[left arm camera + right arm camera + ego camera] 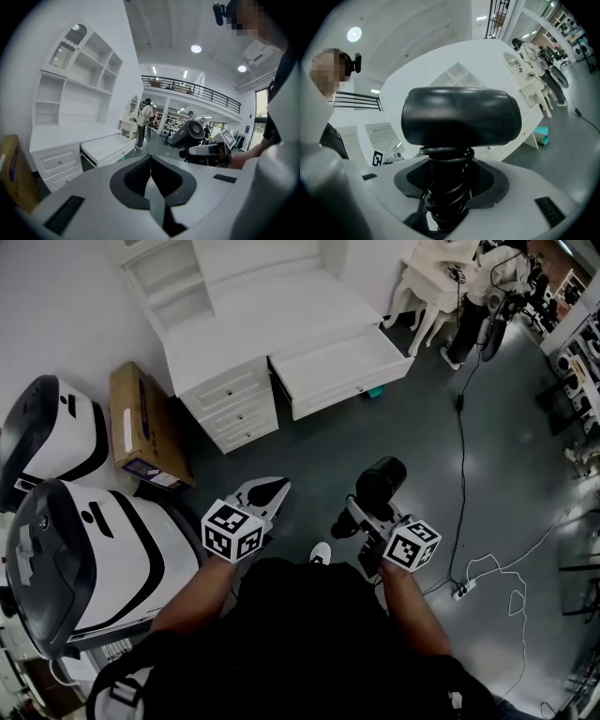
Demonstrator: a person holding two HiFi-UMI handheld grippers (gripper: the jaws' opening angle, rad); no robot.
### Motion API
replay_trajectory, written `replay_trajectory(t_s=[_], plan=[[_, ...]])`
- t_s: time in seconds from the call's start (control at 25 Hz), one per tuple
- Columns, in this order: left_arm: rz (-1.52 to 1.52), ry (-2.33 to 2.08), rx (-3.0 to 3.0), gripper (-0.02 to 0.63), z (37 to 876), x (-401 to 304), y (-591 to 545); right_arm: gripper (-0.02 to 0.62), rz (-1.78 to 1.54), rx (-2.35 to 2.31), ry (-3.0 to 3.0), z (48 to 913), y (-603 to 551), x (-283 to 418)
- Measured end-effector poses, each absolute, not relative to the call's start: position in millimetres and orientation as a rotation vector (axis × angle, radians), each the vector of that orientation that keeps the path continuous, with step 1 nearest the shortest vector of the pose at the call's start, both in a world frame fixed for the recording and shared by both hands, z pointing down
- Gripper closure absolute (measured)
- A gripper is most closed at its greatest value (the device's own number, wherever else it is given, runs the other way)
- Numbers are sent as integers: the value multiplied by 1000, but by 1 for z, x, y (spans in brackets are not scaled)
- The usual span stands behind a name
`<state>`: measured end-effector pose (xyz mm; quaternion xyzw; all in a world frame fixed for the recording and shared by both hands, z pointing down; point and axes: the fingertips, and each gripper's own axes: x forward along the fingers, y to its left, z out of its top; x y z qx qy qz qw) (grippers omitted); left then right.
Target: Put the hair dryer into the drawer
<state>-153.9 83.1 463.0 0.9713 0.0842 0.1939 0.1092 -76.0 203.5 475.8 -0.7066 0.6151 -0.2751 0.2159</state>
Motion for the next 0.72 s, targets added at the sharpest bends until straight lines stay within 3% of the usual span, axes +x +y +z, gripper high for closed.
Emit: replay_trajectory(t_s=[0.72], plan=[[672, 243, 2809, 595, 492, -62, 61, 368, -839, -1931, 1711, 500, 177, 13]])
